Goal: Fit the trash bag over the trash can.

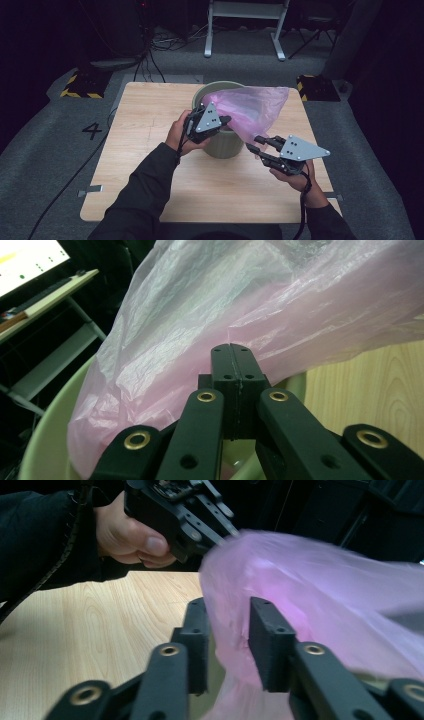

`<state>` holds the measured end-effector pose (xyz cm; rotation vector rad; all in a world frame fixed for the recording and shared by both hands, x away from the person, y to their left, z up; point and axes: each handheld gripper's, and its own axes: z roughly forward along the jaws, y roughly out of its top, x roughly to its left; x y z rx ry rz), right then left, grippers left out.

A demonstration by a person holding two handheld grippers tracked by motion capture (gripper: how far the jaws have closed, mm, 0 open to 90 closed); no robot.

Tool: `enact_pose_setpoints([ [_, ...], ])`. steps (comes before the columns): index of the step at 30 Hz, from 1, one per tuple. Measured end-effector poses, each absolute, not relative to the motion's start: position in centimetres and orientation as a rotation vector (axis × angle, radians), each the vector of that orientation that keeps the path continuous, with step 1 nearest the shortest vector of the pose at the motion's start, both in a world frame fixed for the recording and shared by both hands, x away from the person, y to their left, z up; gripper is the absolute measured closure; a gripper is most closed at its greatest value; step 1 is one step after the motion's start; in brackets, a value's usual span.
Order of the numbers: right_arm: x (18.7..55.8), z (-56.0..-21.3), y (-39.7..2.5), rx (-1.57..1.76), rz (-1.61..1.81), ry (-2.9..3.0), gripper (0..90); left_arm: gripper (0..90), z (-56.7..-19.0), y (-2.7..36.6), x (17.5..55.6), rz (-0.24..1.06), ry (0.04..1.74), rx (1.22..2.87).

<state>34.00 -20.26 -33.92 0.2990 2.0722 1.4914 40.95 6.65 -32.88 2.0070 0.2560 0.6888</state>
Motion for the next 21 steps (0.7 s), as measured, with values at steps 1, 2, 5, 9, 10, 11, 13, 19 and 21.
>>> enact_pose_setpoints([
  [1,34.0,-33.9,-20.5,0.302,1.494,2.075,66.7,90.0,-32.9,6.9,41.0,0.683,0.257,2.005],
  [2,33.9,-33.9,-20.8,0.305,1.493,2.07,64.3,90.0,-32.9,7.2,41.0,0.678,0.255,2.003],
  [5,33.9,-33.7,-21.8,0.34,1.496,2.051,59.9,90.0,-33.0,7.8,41.0,0.667,0.265,1.996],
  [9,34.2,-33.3,-23.0,0.425,1.514,2.005,50.6,90.0,-33.3,8.3,41.1,0.661,0.282,1.998],
  [10,34.4,-33.2,-23.2,0.444,1.513,1.996,46.7,90.0,-33.4,8.4,41.1,0.659,0.28,1.998],
  [11,34.5,-33.1,-23.2,0.462,1.508,1.987,44.0,90.0,-33.4,8.4,41.1,0.654,0.278,1.998],
  [13,34.8,-33.0,-23.0,0.471,1.506,1.986,38.8,90.0,-33.5,8.3,41.1,0.652,0.271,2.002],
  [19,35.8,-32.8,-21.9,0.397,1.405,2.004,40.1,90.0,-33.6,8.3,41.1,0.622,0.264,2.001],
  [21,36.4,-32.8,-21.6,0.383,1.376,2.018,44.9,90.0,-33.6,8.4,41.1,0.616,0.263,1.998],
])
